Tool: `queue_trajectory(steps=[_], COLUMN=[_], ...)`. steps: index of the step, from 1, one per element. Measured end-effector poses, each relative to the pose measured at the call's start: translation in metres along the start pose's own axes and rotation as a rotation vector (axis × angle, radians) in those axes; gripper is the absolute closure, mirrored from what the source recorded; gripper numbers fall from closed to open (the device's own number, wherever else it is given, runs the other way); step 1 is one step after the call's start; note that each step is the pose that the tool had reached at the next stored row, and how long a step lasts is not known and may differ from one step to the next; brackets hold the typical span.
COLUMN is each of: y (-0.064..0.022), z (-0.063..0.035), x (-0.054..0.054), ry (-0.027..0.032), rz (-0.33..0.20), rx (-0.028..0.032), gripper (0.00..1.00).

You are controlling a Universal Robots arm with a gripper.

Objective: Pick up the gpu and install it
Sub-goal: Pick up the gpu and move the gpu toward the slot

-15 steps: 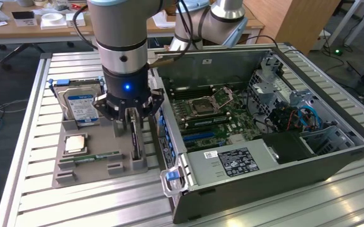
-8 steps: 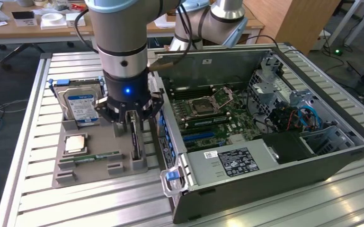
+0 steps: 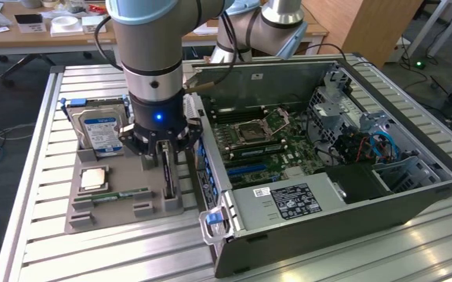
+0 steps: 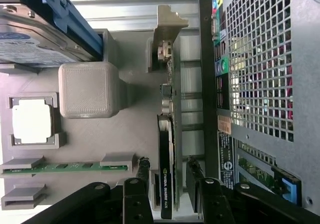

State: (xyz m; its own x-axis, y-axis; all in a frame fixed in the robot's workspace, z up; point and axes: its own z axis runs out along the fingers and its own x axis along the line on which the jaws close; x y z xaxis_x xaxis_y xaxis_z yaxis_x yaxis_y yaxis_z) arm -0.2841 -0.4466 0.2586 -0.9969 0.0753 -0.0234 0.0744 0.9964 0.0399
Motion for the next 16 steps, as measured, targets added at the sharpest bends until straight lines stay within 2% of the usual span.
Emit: queue_trajectory(steps=[7,16], y=[0.0096,0.0127], z=[0.0056,0.0188], x=[0.001,0.001], ry=[-0.0001,0.0], rz=[0.0,0.0], rx=[-0.0002,-0.0001], gripper=[0.57,0.57])
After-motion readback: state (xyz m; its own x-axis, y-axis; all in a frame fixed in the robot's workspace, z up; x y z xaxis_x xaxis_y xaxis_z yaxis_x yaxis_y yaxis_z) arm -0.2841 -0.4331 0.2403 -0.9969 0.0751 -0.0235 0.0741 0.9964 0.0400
